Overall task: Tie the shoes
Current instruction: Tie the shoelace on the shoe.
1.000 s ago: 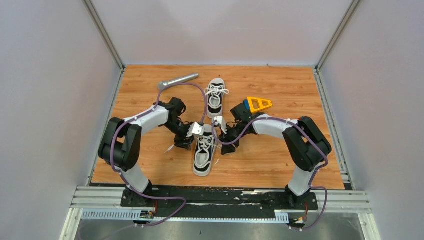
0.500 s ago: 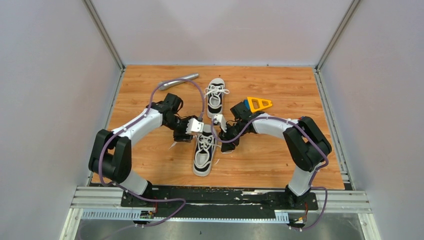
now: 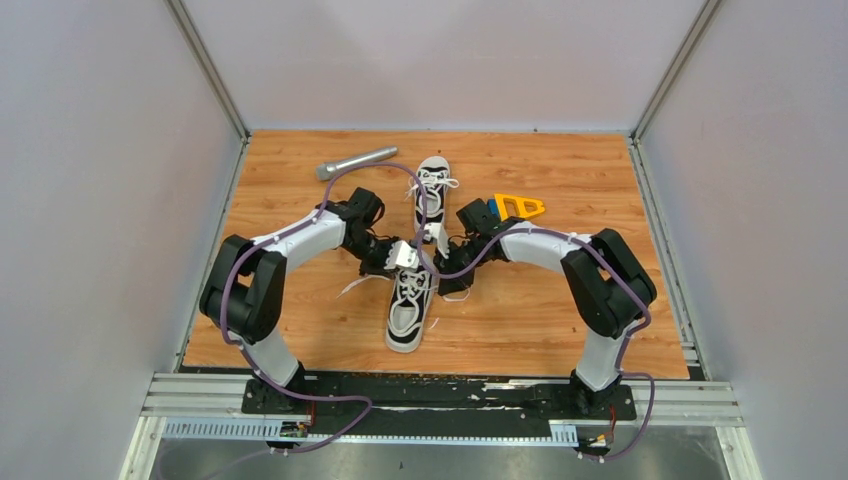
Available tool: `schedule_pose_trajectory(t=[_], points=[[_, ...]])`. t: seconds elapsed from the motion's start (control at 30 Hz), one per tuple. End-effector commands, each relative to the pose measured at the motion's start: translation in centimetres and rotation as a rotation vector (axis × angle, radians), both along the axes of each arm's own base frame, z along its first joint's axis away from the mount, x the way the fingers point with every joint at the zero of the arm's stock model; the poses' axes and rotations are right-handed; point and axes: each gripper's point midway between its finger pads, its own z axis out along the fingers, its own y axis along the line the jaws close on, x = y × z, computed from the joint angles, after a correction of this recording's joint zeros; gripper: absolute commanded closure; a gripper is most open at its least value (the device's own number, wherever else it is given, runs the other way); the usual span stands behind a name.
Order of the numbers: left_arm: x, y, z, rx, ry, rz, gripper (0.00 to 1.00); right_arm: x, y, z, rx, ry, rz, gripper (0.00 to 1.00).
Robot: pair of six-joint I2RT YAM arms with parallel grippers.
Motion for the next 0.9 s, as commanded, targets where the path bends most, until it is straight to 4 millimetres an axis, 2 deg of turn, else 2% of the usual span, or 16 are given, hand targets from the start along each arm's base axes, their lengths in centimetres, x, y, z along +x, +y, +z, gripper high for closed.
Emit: schedule_pose_trajectory(t=[0.0, 0.07, 0.2, 0.27, 0.4, 0.6, 0.73, 0.87], points=[[0.2, -1.6, 1.1, -0.057, 0.008, -0.010, 0.94, 1.5, 1.1, 0.5, 0.022, 0.024, -0.032, 0.93], [0.6, -1.8, 1.2, -0.059, 0.020, 0.029, 1.00, 2.2, 0.9, 0.9, 0.034, 0.038, -0.059, 0.95], [1.9, -0.6, 2.1, -0.039, 0.017, 0.132, 1.00, 3.8, -0.2, 2.4, 0.052, -0.016, -0.090, 1.00], [3.4, 1.3, 2.8, -0.044, 0.001, 0.214, 1.00, 4.9, -1.3, 3.0, 0.053, -0.046, -0.117, 1.00], [4.2, 3.9, 3.7, -0.021, -0.024, 0.284, 1.00, 7.1, -3.7, 3.7, 0.045, -0.083, -0.191, 1.00], [2.4, 5.9, 3.3, 0.026, 0.027, 0.360, 1.00, 9.0, -5.5, 3.4, 0.013, -0.091, -0.236, 1.00], [0.2, 6.8, 2.7, 0.050, 0.046, 0.366, 1.00, 8.4, -6.2, 3.2, -0.017, -0.087, -0.223, 1.00], [-0.9, 8.0, 1.6, 0.101, 0.054, 0.377, 1.00, 7.1, -7.8, 2.0, -0.062, -0.046, -0.237, 1.00]])
